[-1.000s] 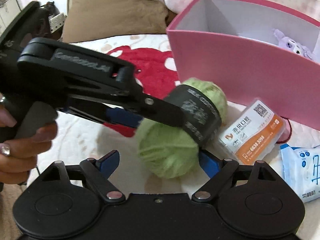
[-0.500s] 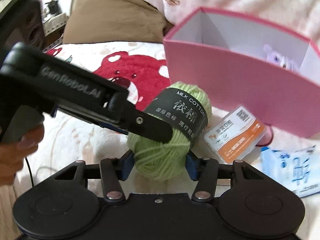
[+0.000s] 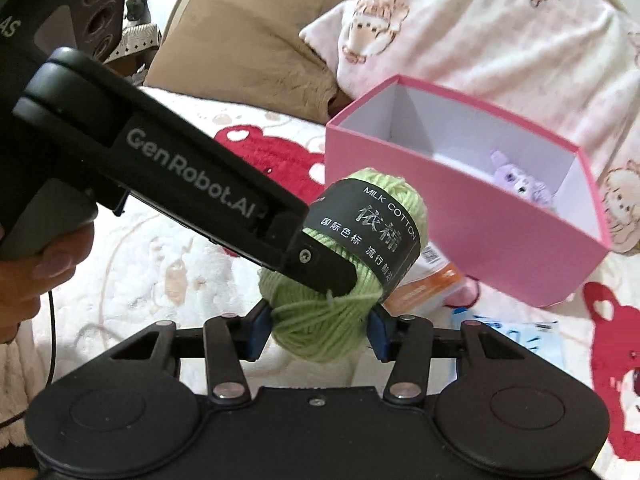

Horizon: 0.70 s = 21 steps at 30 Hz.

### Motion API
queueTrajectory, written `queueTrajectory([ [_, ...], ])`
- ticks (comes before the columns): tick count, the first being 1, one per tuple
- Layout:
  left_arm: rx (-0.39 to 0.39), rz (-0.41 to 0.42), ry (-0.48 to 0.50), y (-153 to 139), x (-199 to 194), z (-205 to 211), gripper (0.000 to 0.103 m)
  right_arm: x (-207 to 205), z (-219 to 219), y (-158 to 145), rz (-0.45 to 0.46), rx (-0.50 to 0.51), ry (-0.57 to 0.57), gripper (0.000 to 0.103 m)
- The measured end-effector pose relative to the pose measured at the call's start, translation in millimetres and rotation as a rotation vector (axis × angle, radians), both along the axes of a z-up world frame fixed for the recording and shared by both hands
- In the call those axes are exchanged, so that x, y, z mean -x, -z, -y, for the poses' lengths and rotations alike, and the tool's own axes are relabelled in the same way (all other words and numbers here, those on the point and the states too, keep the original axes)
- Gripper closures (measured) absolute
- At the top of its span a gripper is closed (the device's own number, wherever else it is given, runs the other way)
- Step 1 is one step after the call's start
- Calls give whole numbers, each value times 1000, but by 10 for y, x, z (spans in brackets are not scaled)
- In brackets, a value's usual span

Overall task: Organize objects
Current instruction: 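Lift the green yarn ball with the left tool and carry it into the box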

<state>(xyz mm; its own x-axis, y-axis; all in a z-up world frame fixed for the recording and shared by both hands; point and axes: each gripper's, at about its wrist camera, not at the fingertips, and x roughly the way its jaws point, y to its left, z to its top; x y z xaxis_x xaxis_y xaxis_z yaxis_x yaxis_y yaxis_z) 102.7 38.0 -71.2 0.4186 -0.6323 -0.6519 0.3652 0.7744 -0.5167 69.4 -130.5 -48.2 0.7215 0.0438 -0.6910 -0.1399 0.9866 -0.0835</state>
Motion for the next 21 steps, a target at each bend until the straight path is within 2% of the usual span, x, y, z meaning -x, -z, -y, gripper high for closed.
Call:
queueTrajectory([
  [5,-13,77,9,-223,146,114,59,158,23,-162,69,55,-11,49],
  [14,7,122,-8,-716,-7,311,59,127,177,-594,173,164,-34,49],
  [18,-9,134,-30,-957,-186,398,59,-69,314,-831,184,168,-50,49],
  [21,-12,110,-40,-1124,-377,457,59,-269,473,-1011,144,138,-58,49],
])
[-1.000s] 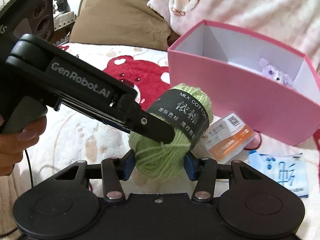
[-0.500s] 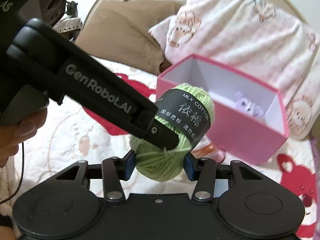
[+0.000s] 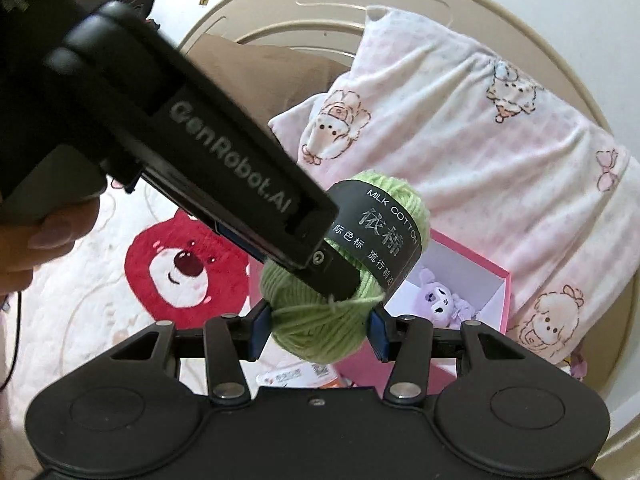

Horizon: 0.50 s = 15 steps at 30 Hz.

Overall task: Organize objects
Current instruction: 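Lift the green yarn ball with the left tool and carry it into the box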

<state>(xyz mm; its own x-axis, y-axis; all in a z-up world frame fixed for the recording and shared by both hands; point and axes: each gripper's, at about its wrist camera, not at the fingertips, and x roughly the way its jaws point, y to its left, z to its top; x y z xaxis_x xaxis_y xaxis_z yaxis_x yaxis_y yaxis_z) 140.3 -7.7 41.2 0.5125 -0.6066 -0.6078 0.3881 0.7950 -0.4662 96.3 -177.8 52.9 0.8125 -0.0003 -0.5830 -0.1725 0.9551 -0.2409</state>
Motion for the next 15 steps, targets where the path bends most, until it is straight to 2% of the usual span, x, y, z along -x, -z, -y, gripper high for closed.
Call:
queueTrajectory([
  [2,8,-22,0,-88,-134,35,59,-142,121,-152,-57,-7,-17,49],
  [7,85,-75,2,-264,-486,45,59,-491,251,-474,-176,62,-40,49],
  [11,121,-155,-1,-225,-829,75,59,-776,344,-542,-241,102,-47,49],
  [13,141,-205,-3,-131,-991,106,59,-906,459,-526,-287,52,-35,49],
  [15,160,-235,5,-29,-1121,138,59,-981,610,-471,-296,-13,-13,49],
])
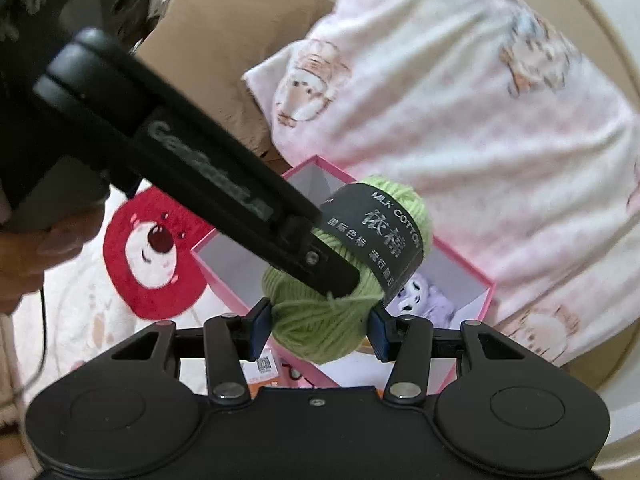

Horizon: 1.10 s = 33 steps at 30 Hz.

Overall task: Organize objects
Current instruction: 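Lift the green yarn ball with the left tool and carry it into the box, then open the left tool to release the yarn beside the plush, withdraw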

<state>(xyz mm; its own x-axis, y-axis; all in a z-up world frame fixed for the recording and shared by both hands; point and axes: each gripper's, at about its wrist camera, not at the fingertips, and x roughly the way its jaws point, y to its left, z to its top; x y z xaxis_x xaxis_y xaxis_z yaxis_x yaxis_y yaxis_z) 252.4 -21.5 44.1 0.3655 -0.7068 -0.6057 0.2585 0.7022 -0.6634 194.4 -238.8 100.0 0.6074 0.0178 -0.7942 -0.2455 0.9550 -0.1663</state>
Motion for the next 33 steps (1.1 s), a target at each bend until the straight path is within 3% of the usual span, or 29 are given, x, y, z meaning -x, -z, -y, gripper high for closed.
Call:
queueTrajectory([
  [6,-54,-33,4,346,-356,156,59,-230,335,398,1,-130,47,49],
  [16,-130,-53,-40,885,-826,284,59,-771,602,1007,-65,-222,77,49],
  [23,-204,-107,-67,1256,-1049,453,60,-1166,707,1398,-204,-200,101,46],
  [29,-240,-107,-79,1359,-1055,536,60,-1196,719,1490,-244,-204,150,41],
  [33,-260,-109,-89,1400,-1078,593,59,-1014,697,1414,-203,-180,144,41],
])
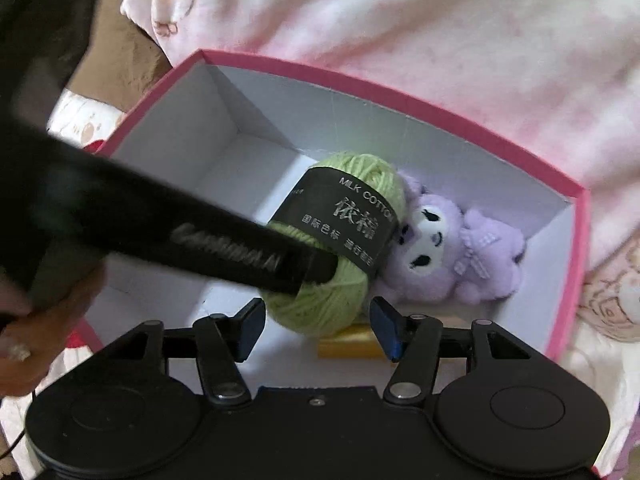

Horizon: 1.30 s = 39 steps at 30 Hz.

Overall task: Organize objects
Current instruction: 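Open the left tool to release the yarn beside the plush, withdraw, then reach the left tool to the white tissue pack and close on it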

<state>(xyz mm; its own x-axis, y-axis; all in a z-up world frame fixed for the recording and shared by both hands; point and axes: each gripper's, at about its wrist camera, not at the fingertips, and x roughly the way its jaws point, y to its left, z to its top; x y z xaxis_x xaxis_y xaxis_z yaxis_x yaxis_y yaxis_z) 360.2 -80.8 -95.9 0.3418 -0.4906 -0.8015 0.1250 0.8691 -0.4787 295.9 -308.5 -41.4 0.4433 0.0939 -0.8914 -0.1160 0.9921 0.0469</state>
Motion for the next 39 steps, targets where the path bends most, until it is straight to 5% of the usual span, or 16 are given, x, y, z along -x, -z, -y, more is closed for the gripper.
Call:
queueTrajectory([
  [8,-78,51,21,-240,238,13,44,517,149,-215,104,-122,57,40],
  [16,-134,91,61,-699,640,-28,41,929,253,-463,191,-163,79,37],
  [25,-259,185,126,-1354,1269,-81,33,1476,76,-1033,257,-73,51,35],
  [39,-230,242,200,-1799,2304,-163,28,2343,-319,-1462,311,-49,-82,29],
])
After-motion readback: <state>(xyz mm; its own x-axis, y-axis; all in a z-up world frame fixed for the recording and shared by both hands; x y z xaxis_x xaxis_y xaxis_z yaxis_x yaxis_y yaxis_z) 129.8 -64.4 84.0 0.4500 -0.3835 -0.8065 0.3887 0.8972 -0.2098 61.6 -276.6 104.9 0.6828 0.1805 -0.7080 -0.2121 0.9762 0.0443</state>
